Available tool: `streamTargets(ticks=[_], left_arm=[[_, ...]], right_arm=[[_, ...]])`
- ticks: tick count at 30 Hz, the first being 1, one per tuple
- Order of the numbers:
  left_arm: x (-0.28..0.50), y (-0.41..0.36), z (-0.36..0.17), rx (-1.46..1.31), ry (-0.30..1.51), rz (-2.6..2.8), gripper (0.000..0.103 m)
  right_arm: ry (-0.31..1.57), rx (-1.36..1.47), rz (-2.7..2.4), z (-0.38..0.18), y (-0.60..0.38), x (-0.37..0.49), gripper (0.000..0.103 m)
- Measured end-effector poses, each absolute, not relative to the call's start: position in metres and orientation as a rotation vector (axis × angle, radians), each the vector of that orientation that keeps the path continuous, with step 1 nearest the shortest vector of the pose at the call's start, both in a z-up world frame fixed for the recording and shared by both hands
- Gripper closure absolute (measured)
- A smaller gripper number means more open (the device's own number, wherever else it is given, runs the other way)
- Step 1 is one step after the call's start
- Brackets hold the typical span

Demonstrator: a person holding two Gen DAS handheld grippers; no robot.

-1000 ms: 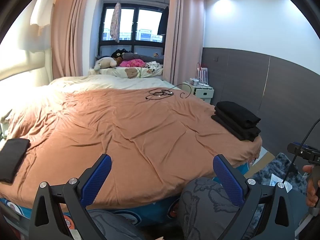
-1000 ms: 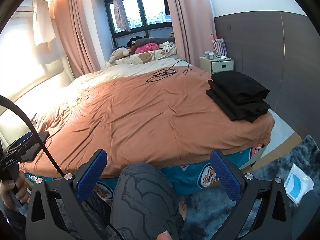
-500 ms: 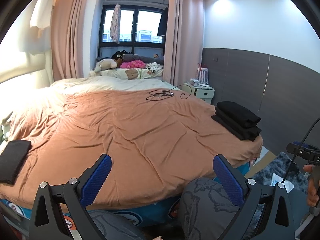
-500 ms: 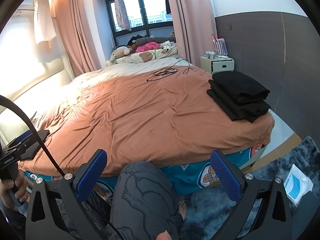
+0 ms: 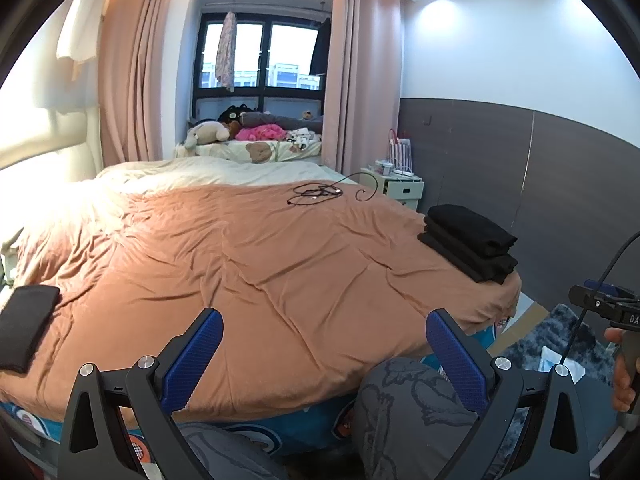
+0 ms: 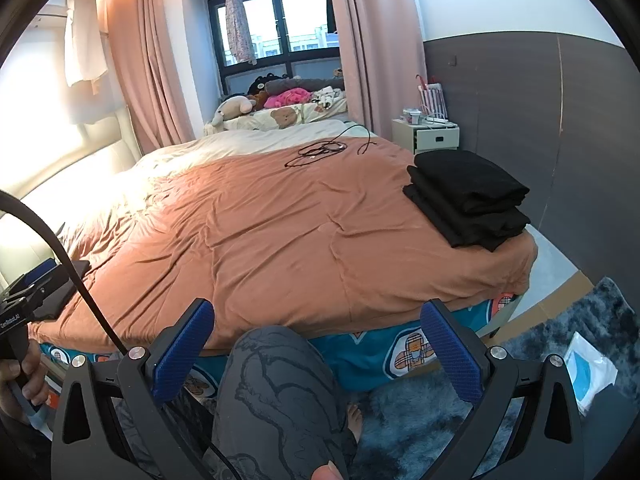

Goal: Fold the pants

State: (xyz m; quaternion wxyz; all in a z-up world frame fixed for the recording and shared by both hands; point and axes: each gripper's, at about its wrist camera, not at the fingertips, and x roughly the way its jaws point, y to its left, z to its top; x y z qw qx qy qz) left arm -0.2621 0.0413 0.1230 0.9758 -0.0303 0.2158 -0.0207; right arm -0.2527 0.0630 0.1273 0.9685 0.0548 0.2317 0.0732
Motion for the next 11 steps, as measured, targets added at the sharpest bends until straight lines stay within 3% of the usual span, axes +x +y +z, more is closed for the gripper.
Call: streamTargets(ticks=[11], left_arm=[[-0.268,0.034,0.137,-0.045,0.41,-0.064,0.001]], right_arm=[[0.436,0.107,0.146,0.133,0.051,-0.263,0.0]])
